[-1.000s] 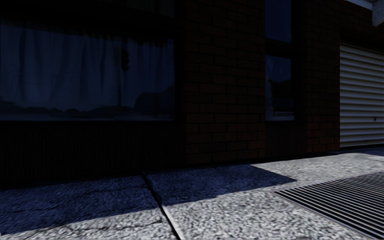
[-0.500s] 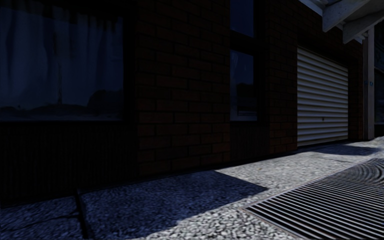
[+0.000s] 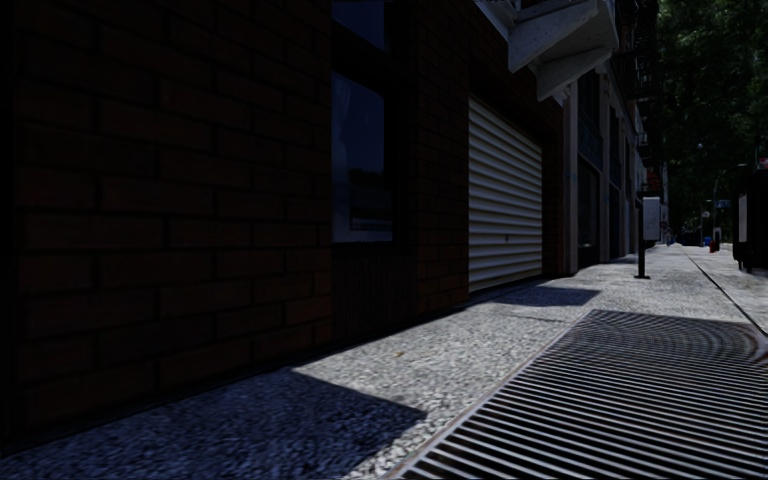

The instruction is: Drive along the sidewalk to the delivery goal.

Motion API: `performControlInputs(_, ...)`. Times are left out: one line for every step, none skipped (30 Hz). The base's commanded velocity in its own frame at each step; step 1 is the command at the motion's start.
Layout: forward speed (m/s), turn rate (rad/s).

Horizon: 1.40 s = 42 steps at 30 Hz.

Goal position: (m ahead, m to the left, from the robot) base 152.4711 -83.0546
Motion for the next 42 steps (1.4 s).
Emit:
performControlInputs(1.35, -0.79)
performControlInputs(1.38, -0.79)
performControlInputs(1.39, -0.79)
performControlInputs(1.4, -0.79)
performControlInputs(1.42, -0.79)
performControlInputs(1.42, -0.79)
performControlInputs(1.45, -0.79)
performControlInputs(1.46, -0.79)
performControlInputs(1.5, -0.79)
performControlInputs(1.5, -0.79)
performControlInputs(1.54, -0.79)
performControlInputs(1.59, -0.79)
performControlInputs(1.66, -0.79)
performControlInputs(1.66, -0.79)
performControlInputs(2.0, -0.79)
performControlInputs(2.0, -0.79)
performControlInputs(2.0, -0.79)
performControlInputs(2.0, -0.79)
performControlInputs(2.0, -0.79)
performControlInputs(2.0, -0.79)
performControlInputs(2.0, -0.79)
performControlInputs(2.0, -0.79)
performControlInputs(2.0, -0.79)
performControlInputs(2.0, -0.79)
performControlInputs(2.0, -0.79)
performControlInputs(2.0, -0.79)
performControlInputs(2.0, -0.67)
performControlInputs(2.0, -0.67)
performControlInputs(2.0, -0.41)
performControlInputs(2.0, 0.0)
performControlInputs(2.0, 0.0)
performControlInputs(2.0, 0.0)
performControlInputs(2.0, 0.0)
performControlInputs(2.0, 0.0)
performControlInputs(2.0, 0.0)
performControlInputs(2.0, 0.0)
performControlInputs(2.0, 0.0)
performControlInputs(2.0, 0.0)
performControlInputs(2.0, 0.0)
performControlInputs(2.0, 0.0)
performControlInputs(2.0, 0.0)
performControlInputs(2.0, 0.0)
